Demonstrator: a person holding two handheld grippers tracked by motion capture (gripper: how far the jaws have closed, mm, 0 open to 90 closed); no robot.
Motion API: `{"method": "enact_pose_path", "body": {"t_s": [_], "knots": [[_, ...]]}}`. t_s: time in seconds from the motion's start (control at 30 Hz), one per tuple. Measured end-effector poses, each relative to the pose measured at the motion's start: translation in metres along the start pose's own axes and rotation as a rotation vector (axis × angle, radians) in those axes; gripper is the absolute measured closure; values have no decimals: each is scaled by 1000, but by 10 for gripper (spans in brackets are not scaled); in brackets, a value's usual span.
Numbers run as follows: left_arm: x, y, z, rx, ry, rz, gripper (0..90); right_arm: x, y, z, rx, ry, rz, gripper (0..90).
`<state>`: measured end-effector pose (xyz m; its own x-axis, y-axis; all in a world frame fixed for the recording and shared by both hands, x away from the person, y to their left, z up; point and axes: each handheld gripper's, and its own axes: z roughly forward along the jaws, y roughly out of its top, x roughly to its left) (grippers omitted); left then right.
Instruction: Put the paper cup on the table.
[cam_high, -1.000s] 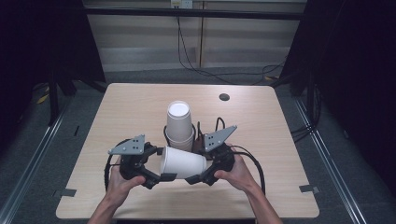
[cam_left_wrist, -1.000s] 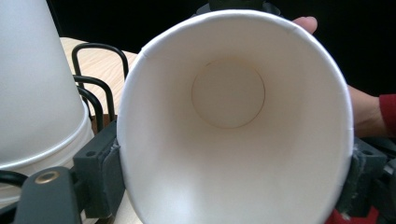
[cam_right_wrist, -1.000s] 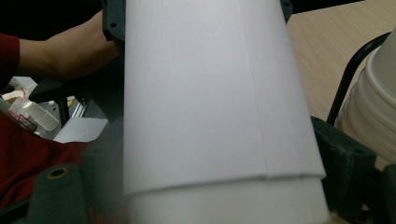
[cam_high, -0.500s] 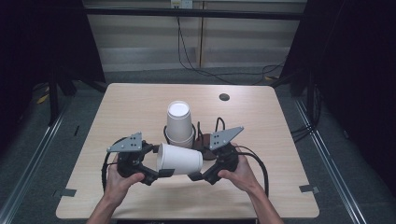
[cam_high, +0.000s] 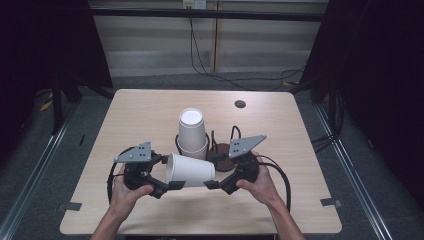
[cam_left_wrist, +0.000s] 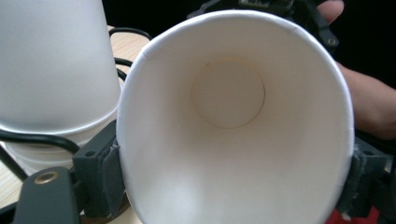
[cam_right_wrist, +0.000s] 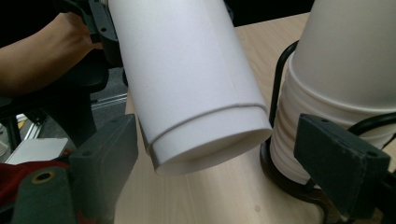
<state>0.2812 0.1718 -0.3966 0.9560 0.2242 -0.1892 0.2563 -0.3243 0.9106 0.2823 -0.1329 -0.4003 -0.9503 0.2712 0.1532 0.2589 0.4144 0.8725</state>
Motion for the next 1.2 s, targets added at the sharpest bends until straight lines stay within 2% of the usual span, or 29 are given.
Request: {"method": "enact_pose_path", "body": {"t_s": [0.43,0.6,0.7,0.77,0.97,1.03,1.13,1.2], "knots": [[0,-4,-9,101,92,2,153,-7,-9,-9,-27,-83,23,139],[2,-9,-15,126,115,-14,151,-10,-13,-13,-42,-105,40,139],[3,-6,-17,155,149,-19,145,-11,-12,-15,-55,-123,36,139],[3,-6,-18,162,153,-26,145,-10,-12,-15,-57,-127,40,139],[7,-8,-24,195,213,-53,144,-9,-12,-16,-52,-135,44,139],[8,-8,-26,206,216,-51,144,-8,-12,-17,-53,-140,42,139],[7,-7,-32,216,246,-44,144,-7,-11,-21,-66,-147,41,139],[8,-6,-36,223,246,-47,144,-6,-11,-23,-76,-151,40,139]]}}
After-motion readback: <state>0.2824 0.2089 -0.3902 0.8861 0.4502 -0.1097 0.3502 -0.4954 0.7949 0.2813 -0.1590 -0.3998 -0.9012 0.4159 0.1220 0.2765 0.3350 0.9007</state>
